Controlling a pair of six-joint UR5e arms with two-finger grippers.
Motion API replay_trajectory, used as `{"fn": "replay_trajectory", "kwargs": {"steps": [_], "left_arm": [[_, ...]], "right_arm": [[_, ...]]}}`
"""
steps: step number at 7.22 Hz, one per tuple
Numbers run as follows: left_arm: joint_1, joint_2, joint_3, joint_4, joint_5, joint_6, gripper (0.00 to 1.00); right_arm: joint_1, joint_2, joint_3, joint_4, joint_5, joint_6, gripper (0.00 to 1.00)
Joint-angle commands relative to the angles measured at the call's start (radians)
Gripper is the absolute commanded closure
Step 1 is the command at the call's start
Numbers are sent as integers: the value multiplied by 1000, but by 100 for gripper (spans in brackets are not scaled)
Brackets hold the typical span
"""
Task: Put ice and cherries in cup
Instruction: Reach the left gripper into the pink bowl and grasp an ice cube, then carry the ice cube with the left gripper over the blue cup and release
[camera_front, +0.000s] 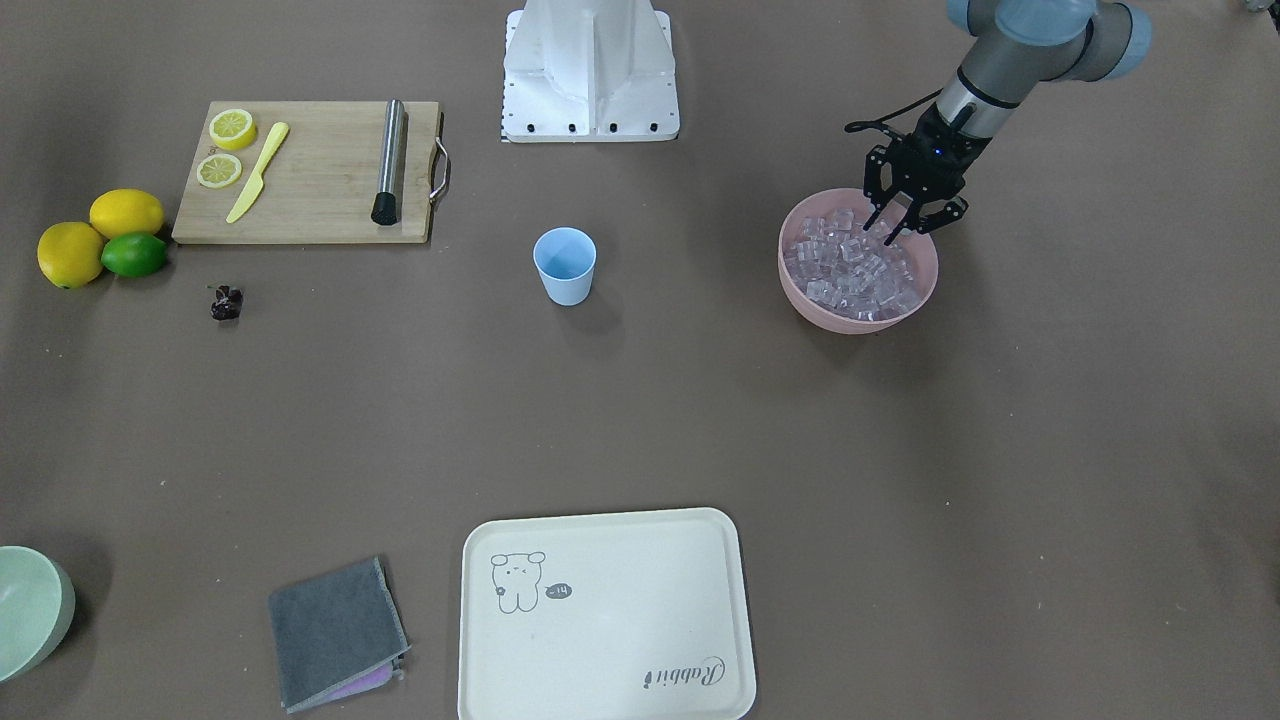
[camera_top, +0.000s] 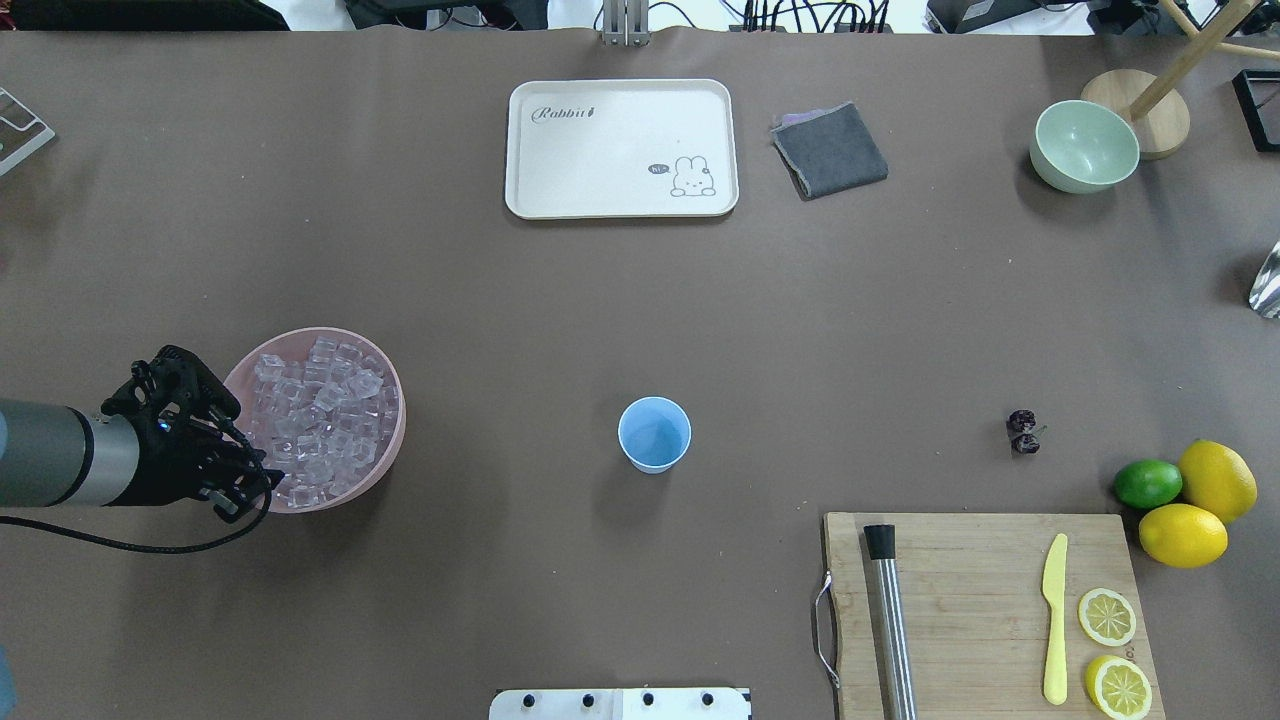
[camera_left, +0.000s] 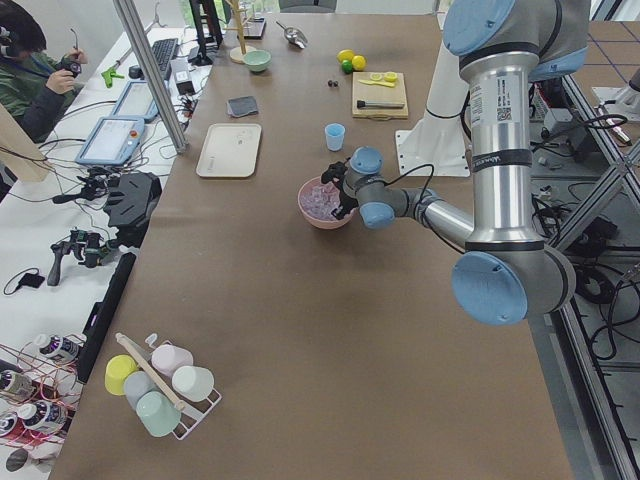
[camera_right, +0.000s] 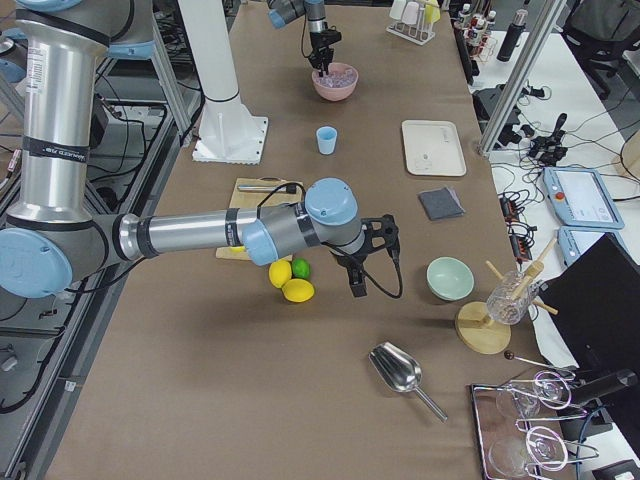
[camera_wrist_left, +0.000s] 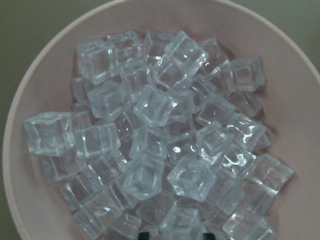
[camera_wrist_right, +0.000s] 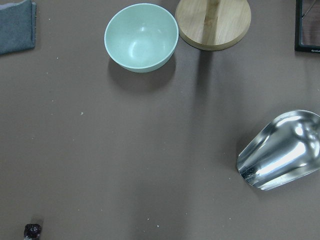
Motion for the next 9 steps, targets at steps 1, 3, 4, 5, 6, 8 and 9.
{"fn": "replay_trajectory", "kwargs": {"steps": [1, 3, 4, 5, 6, 8, 9], "left_arm": [[-3, 0, -2, -1, 1, 0, 79], [-17, 0, -9, -2, -3, 0, 100], [-24, 0, -24, -2, -10, -5, 100], [-27, -14, -32, -4, -22, -16, 100], [-32, -49, -26, -4, -66, -20, 100], [-47, -188, 11, -1, -72, -241, 100], [-47, -290, 52, 1, -71, -355, 100]], "right_arm": [[0, 0, 0, 0, 0, 0, 0], [0, 0, -2, 0, 0, -2, 0], [0, 0, -2, 0, -1, -2, 0], [0, 0, -2, 0, 0, -2, 0], [0, 0, -2, 0, -1, -2, 0], [0, 0, -2, 2, -1, -2, 0], [0, 0, -2, 2, -1, -2, 0]]}}
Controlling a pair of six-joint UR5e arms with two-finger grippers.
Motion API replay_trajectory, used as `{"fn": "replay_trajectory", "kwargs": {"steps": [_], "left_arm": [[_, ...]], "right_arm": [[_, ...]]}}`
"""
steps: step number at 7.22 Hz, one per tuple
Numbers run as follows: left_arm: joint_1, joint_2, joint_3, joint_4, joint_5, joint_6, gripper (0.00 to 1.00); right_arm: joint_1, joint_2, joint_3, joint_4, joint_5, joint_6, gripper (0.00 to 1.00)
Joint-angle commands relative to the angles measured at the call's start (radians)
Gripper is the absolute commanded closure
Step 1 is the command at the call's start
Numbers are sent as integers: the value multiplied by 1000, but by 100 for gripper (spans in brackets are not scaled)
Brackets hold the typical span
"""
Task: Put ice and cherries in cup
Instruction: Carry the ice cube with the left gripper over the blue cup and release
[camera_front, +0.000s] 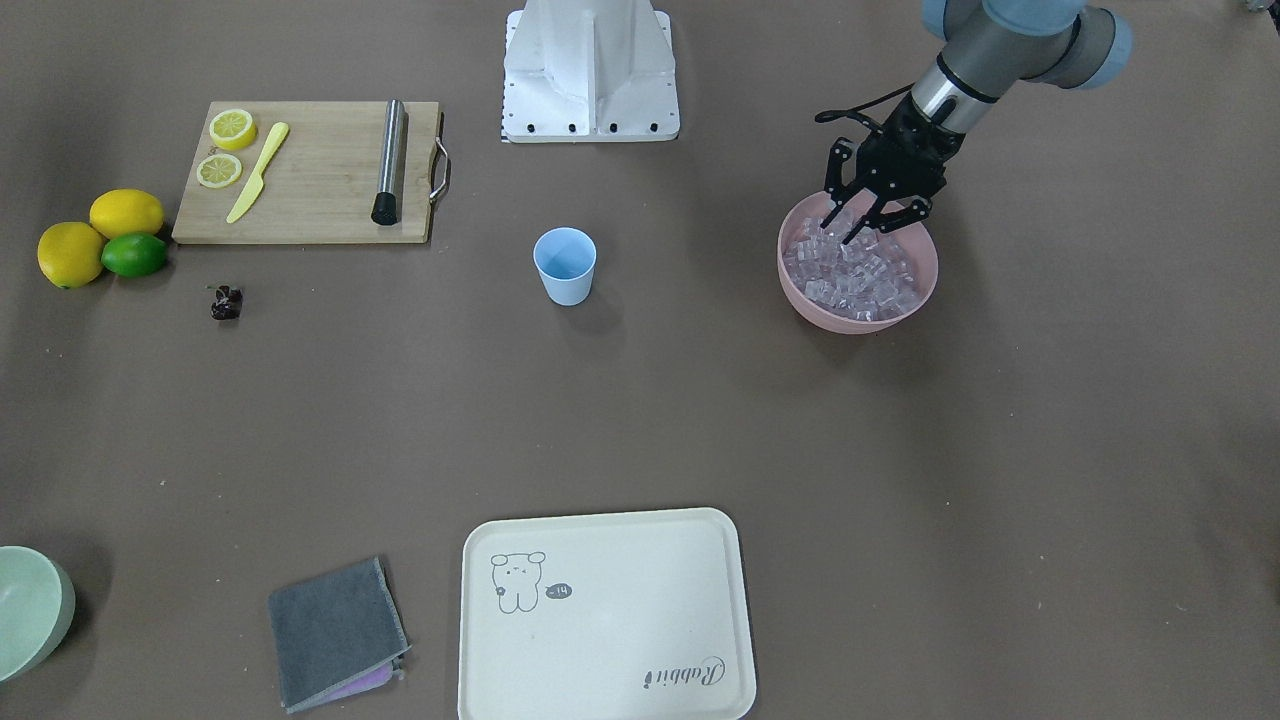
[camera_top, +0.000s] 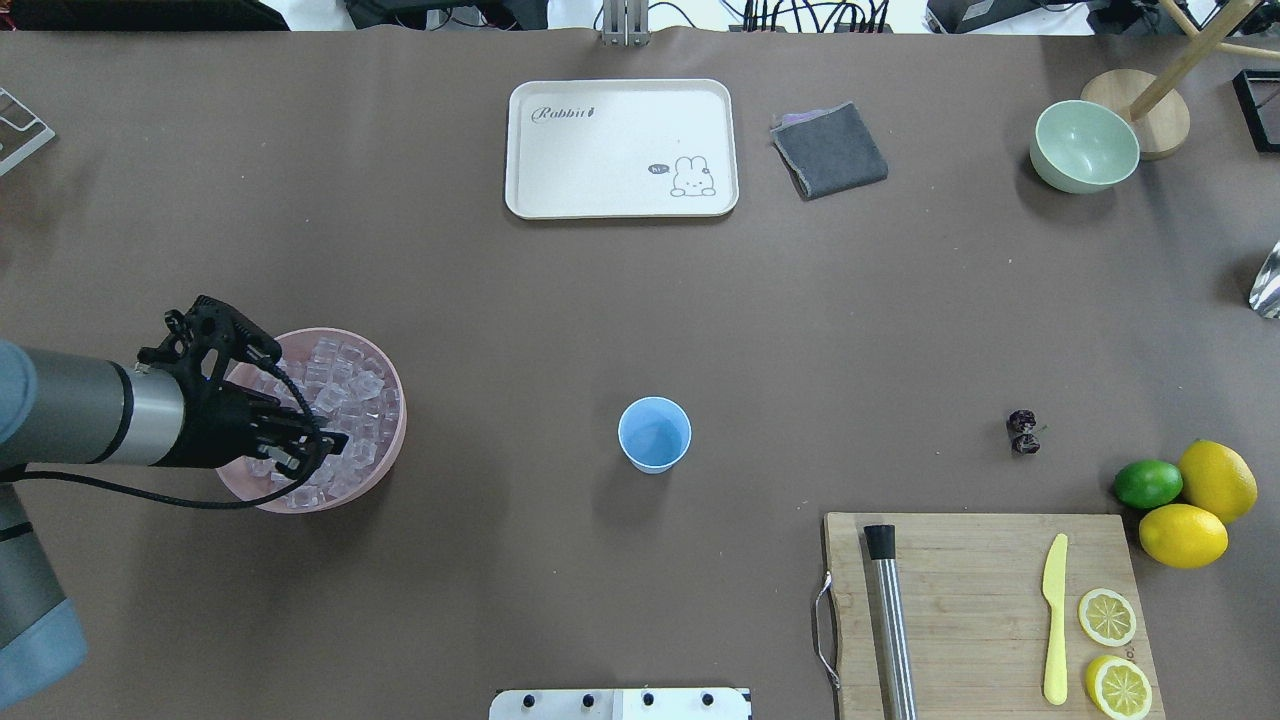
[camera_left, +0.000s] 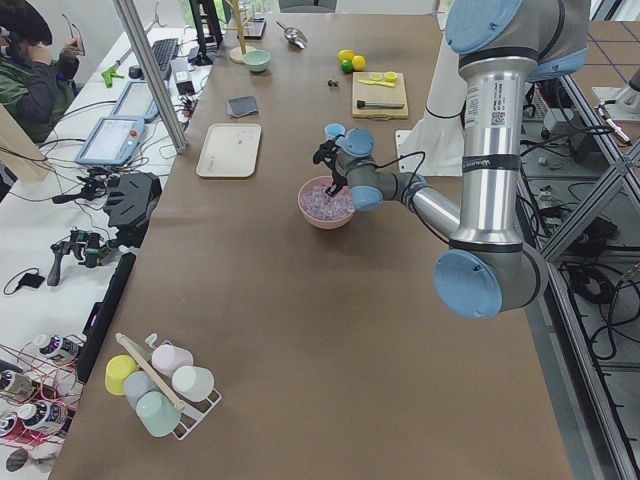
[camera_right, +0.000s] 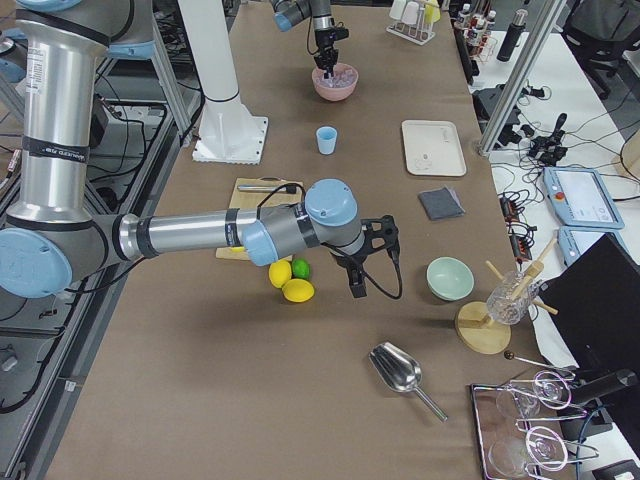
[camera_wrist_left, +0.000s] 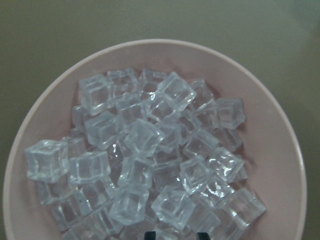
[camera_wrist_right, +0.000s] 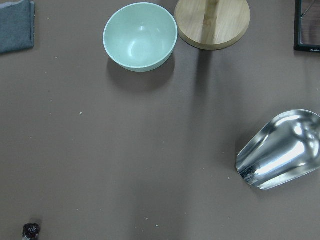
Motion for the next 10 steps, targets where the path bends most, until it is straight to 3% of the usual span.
{"fn": "replay_trajectory", "kwargs": {"steps": [1, 3, 7, 10], "left_arm": [[1, -200, 81, 2, 3, -284, 100], [40, -313, 125, 2, 90, -462, 100], [277, -465, 204, 3, 435, -670, 100], [318, -541, 242, 40, 497, -715, 100]], "right_arm": [[0, 0, 0, 1, 0, 0, 0], [0, 0, 2, 1, 1, 0, 0], [0, 2, 3, 2, -3, -5, 0], [0, 2, 3, 4, -6, -9, 0]]}}
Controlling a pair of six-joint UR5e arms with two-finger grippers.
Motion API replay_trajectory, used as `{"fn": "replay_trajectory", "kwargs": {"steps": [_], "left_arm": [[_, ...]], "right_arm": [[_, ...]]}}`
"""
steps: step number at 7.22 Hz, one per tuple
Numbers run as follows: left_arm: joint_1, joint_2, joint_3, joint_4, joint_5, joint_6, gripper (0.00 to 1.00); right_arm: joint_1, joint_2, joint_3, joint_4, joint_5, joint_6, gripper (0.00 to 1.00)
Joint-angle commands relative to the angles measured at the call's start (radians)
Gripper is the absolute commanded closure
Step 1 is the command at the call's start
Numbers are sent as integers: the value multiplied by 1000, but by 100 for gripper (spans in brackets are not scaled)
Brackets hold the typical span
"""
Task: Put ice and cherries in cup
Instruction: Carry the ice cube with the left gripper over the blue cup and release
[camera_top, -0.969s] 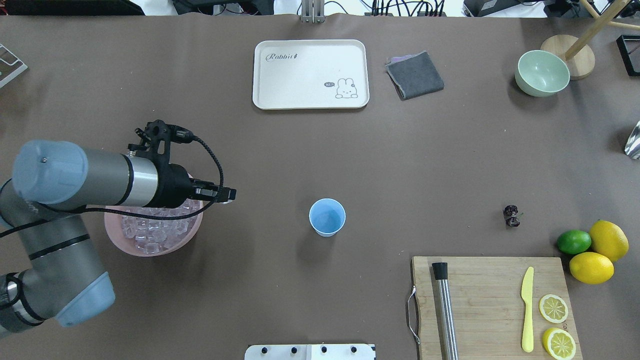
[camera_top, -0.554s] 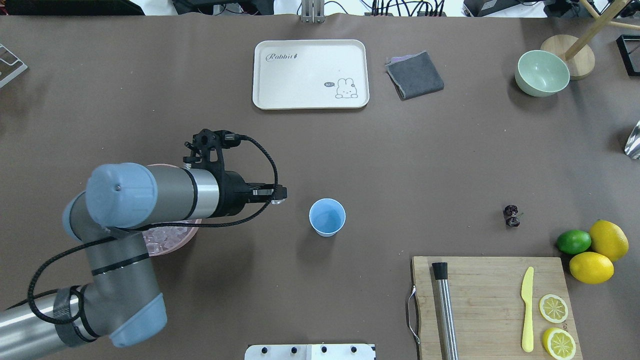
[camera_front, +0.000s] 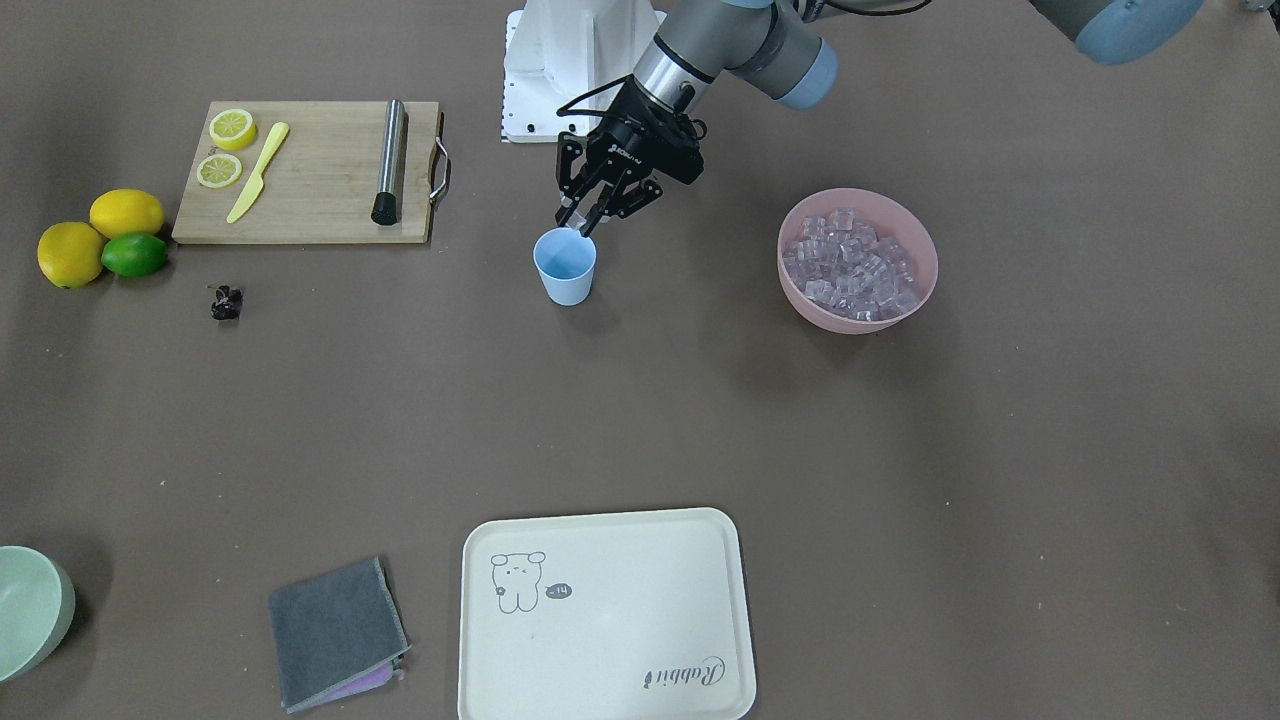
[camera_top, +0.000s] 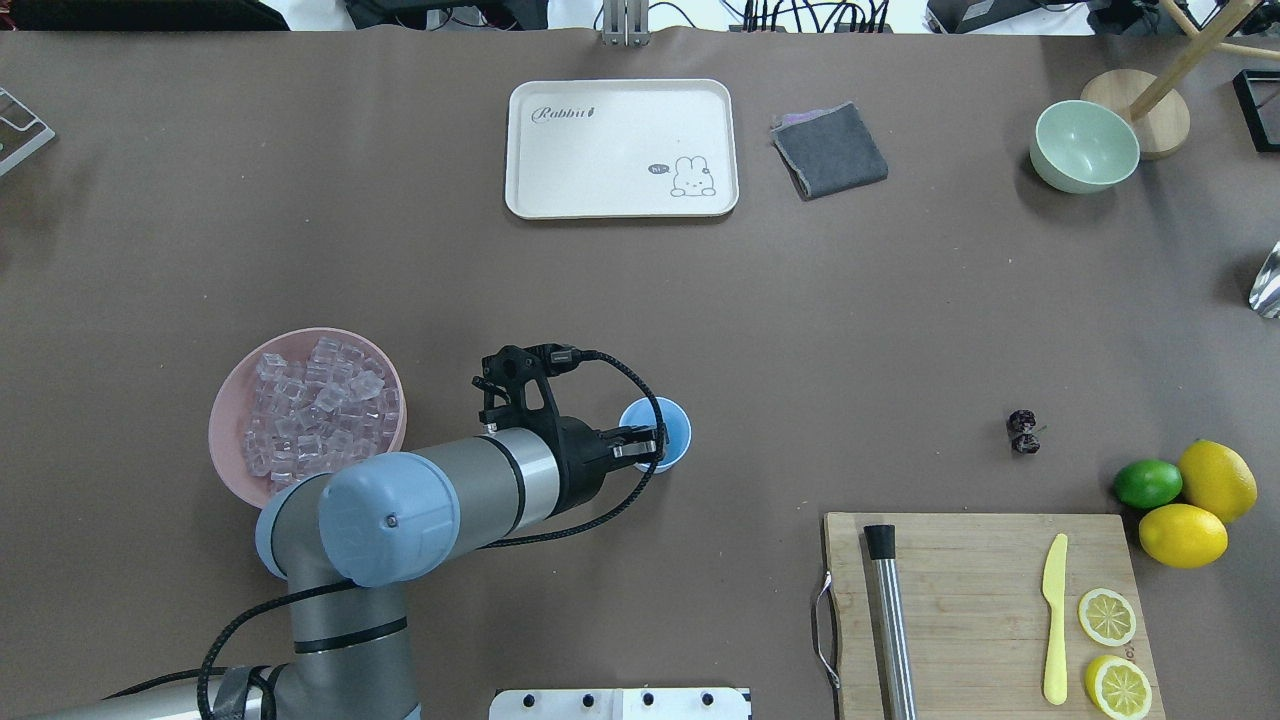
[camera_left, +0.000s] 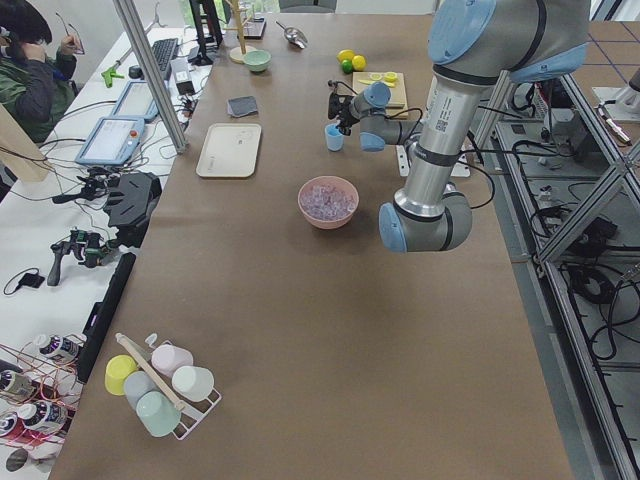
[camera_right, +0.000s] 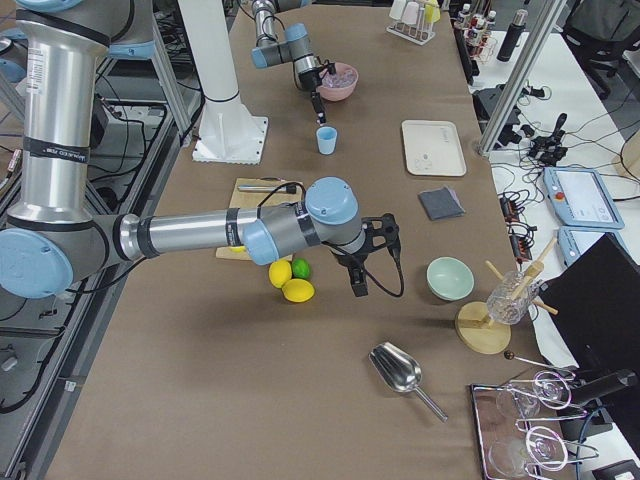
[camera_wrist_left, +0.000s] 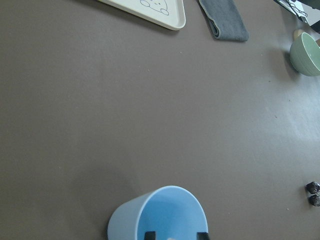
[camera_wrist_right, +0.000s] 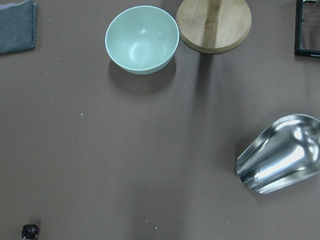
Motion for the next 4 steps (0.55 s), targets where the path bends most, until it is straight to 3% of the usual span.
{"fn": "replay_trajectory", "kwargs": {"steps": [1, 2, 4], "left_arm": [[2, -31, 6, 21, 9, -8, 100], [-17, -31, -2, 23, 4, -5, 88], [-73, -14, 4, 27, -70, 4, 100]], "right_arm": [[0, -1, 0, 1, -2, -2, 0], [0, -1, 0, 1, -2, -2, 0], [0, -1, -2, 1, -2, 1, 0]]}}
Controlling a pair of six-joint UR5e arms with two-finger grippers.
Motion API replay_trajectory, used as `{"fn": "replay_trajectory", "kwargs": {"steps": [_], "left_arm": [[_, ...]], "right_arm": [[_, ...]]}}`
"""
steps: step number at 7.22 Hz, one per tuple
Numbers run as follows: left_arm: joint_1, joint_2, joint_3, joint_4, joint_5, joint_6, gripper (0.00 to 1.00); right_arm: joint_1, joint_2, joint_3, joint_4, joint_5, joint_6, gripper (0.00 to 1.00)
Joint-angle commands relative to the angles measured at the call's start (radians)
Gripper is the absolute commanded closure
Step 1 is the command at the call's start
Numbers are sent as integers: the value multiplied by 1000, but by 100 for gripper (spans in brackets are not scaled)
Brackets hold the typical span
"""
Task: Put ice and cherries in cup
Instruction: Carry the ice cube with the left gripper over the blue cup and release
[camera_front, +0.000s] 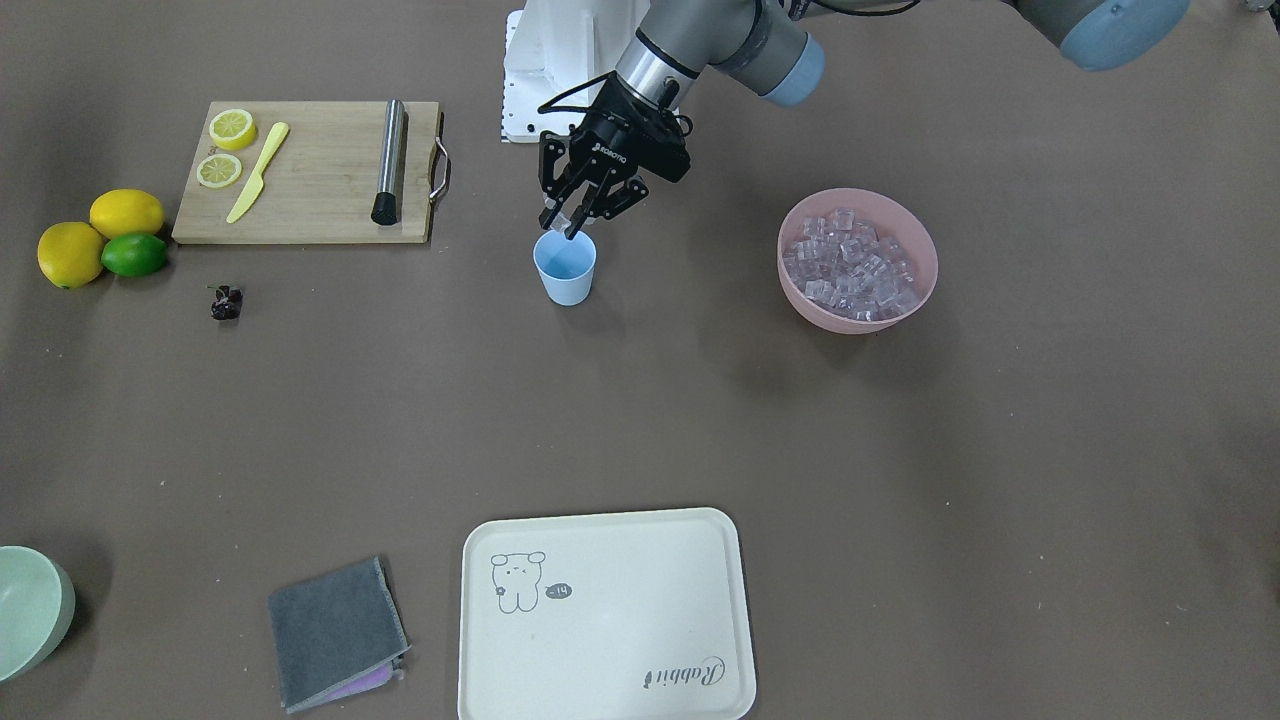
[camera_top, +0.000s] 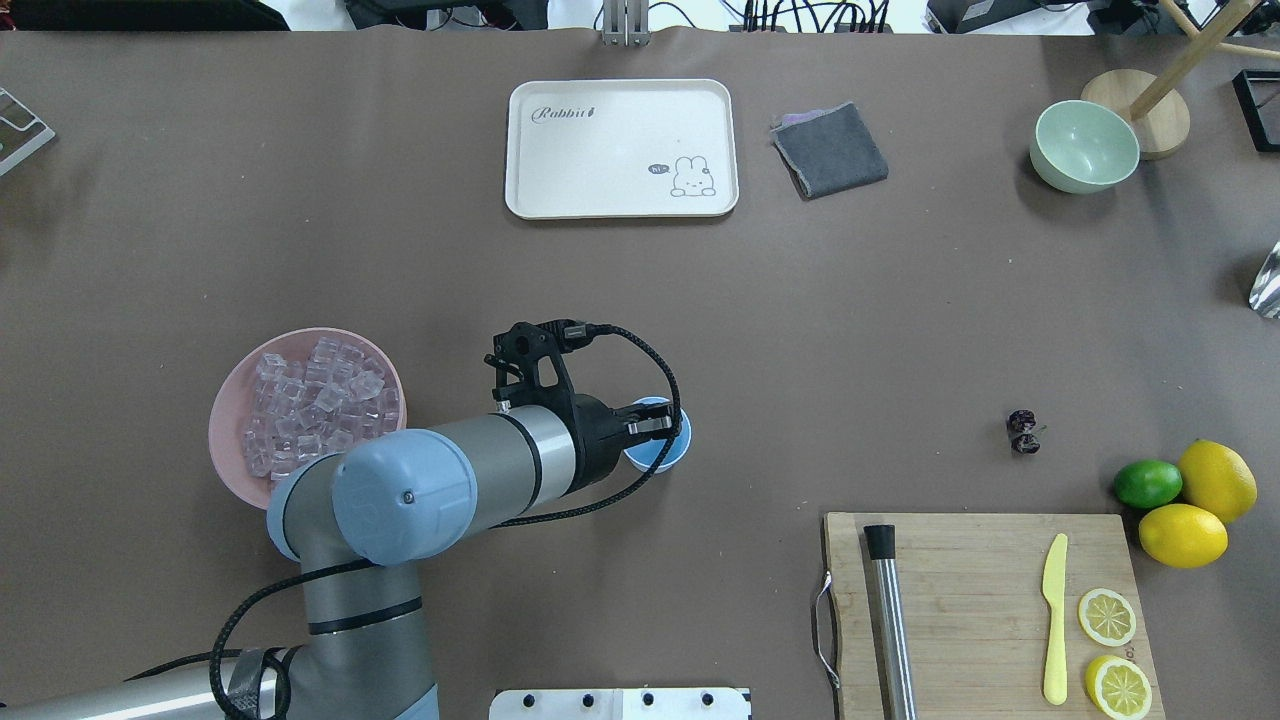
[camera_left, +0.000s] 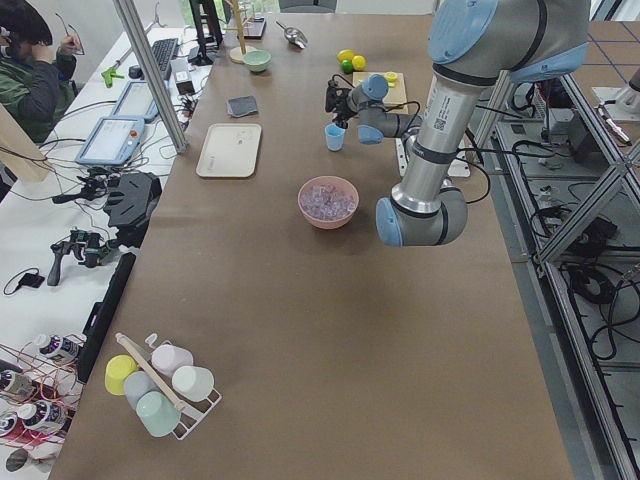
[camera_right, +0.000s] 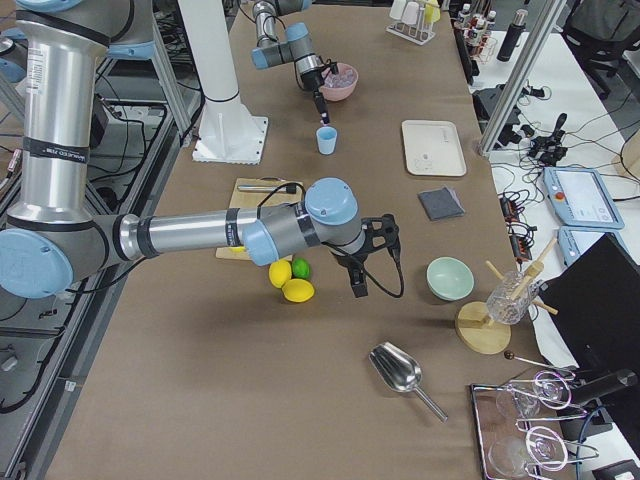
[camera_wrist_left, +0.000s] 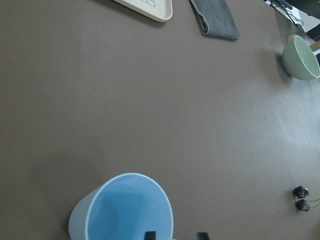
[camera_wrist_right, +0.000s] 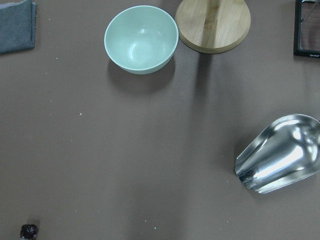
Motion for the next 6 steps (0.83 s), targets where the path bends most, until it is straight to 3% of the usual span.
{"fn": "replay_trajectory", "kwargs": {"steps": [1, 3, 4, 5, 6], "left_arm": [[-32, 15, 14, 2, -44, 5, 100], [-21, 17, 25, 2, -44, 3, 95], [-20, 9, 20, 29, -43, 2, 83], [-20, 7, 20, 37, -43, 2, 64], [-20, 7, 19, 37, -43, 2, 6]], "right_arm": [[0, 0, 1, 0, 0, 2, 0], [0, 0, -1, 0, 0, 5, 0], [0, 2, 1, 0, 1, 6, 0], [0, 2, -1, 0, 0, 6, 0], [0, 2, -1, 0, 0, 6, 0]]}}
